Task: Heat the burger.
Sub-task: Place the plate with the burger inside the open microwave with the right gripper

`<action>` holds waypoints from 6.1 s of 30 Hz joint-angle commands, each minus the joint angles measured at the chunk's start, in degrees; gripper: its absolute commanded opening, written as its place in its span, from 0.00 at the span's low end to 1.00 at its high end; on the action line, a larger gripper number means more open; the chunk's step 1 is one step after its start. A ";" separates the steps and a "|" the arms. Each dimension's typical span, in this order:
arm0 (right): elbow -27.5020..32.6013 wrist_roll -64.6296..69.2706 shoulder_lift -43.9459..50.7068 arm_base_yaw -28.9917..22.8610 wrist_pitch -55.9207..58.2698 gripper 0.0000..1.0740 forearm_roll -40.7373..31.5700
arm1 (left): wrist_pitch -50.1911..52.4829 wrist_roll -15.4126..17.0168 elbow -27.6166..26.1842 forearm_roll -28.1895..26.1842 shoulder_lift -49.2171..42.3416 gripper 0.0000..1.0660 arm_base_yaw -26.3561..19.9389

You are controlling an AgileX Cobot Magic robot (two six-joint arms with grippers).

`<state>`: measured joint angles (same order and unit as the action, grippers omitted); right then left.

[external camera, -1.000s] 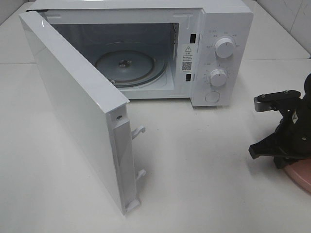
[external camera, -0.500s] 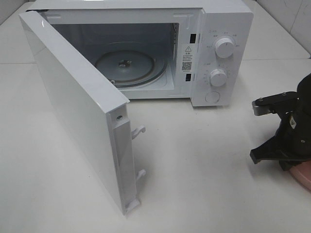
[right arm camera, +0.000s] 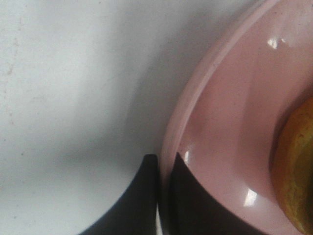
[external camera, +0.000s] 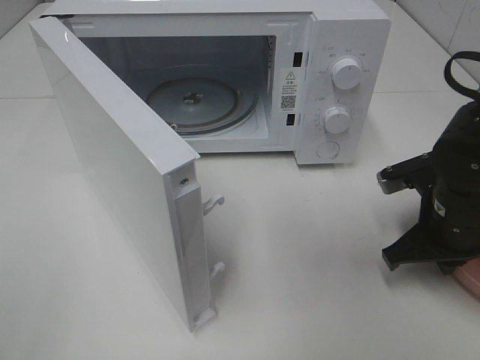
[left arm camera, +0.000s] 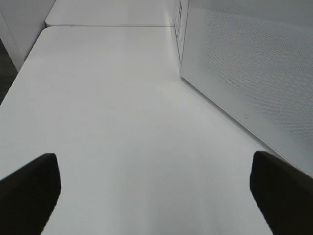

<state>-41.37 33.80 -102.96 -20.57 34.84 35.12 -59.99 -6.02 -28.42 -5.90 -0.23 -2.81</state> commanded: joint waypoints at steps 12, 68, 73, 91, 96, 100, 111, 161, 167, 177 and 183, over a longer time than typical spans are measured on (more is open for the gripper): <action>0.52 2.86 7.22 -4.53 11.12 0.00 6.76 | 0.69 0.34 0.00 -0.23 -1.38 0.95 -0.23; 0.52 -5.90 22.63 -30.77 24.92 0.00 4.01 | 0.69 0.34 0.00 -0.23 -1.38 0.95 -0.23; 0.52 -7.91 22.63 -33.00 24.75 0.00 3.90 | 0.69 0.34 0.00 -0.23 -1.38 0.95 -0.23; 8.14 -25.32 29.56 -34.21 18.05 0.00 4.58 | 0.69 0.34 0.00 -0.23 -1.38 0.95 -0.23; 9.11 -31.40 30.60 -34.21 14.27 0.00 4.76 | 0.69 0.34 0.00 -0.23 -1.38 0.95 -0.23; 9.11 -34.72 30.60 -34.21 11.92 0.00 4.93 | 0.69 0.34 0.00 -0.23 -1.38 0.95 -0.23; 9.11 -40.51 30.60 -34.21 10.14 0.02 7.33 | 0.69 0.34 0.00 -0.23 -1.38 0.95 -0.23; 9.11 -121.52 30.31 -14.61 -14.04 0.02 -27.85 | 0.69 0.34 0.00 -0.23 -1.38 0.95 -0.23; 9.05 -125.65 30.14 -14.61 -15.01 0.02 -32.89 | 0.69 0.34 0.00 -0.23 -1.38 0.95 -0.23; 2.92 -125.65 25.38 -14.61 -15.36 0.02 -32.77 | 0.69 0.34 0.00 -0.23 -1.38 0.95 -0.23; -0.17 -126.28 21.89 -14.61 -15.53 0.02 -33.40 | 0.69 0.34 0.00 -0.23 -1.38 0.95 -0.23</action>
<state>-39.42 -91.16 -80.21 -35.35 22.75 2.01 -59.99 -6.02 -28.42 -5.90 -0.23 -2.81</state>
